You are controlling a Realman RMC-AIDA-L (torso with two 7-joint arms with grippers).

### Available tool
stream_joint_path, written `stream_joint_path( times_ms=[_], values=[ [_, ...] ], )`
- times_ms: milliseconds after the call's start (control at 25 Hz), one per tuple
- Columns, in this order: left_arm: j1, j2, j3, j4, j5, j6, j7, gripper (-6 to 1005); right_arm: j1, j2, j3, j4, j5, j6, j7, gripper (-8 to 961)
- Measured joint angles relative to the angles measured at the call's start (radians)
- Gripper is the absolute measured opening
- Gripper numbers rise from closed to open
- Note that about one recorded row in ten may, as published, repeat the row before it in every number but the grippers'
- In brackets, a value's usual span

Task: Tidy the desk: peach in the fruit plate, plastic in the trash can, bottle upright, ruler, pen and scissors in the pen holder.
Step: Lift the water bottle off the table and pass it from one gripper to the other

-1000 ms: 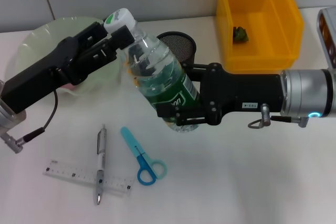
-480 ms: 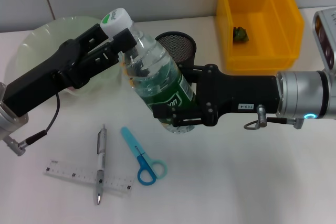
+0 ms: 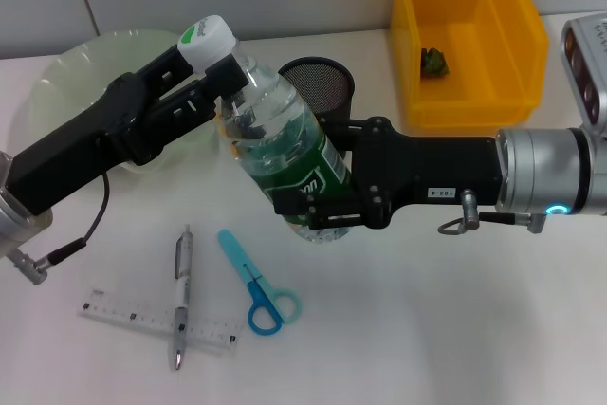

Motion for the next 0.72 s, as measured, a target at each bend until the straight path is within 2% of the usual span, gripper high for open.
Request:
stream_joint_path(
  times_ms=[200,520,720],
  values=[
    [0.000,0.000,0.000,-0.009,0.000,0.002,0.002,810,0.009,0.000,0.000,0.014,0.000,0.000,0.000,799],
    [0.000,0.000,0.000,-0.014,0.000,0.001,0.003,635,0.017,0.001,-0.009,0.026,0.016,-0.002,-0.010,801],
    [0.000,0.000,0.000,-0.014,0.001,0.003,0.007,634,0.017,0.002,-0.014,0.031,0.025,-0.002,-0.012,802]
  ],
)
